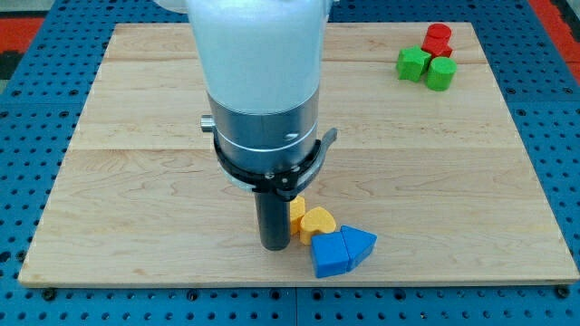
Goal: Push the blue triangle and blue cube to the group of blocks
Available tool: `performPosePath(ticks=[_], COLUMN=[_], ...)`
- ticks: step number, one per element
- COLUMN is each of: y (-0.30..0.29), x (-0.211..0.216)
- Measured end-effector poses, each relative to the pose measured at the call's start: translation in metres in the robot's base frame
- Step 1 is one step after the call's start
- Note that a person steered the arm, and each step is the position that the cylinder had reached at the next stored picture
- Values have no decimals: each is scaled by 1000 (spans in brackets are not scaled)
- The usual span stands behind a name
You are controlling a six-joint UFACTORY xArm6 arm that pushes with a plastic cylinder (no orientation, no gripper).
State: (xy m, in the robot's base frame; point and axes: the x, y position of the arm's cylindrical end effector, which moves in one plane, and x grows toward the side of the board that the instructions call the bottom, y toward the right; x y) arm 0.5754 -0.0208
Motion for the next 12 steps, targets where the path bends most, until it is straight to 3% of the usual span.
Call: performPosePath(ticks=[1, 2, 3, 5, 8, 10, 12], y=[-29, 0, 86, 165, 153, 108, 112], x=[42, 43, 36, 14, -104, -143, -193])
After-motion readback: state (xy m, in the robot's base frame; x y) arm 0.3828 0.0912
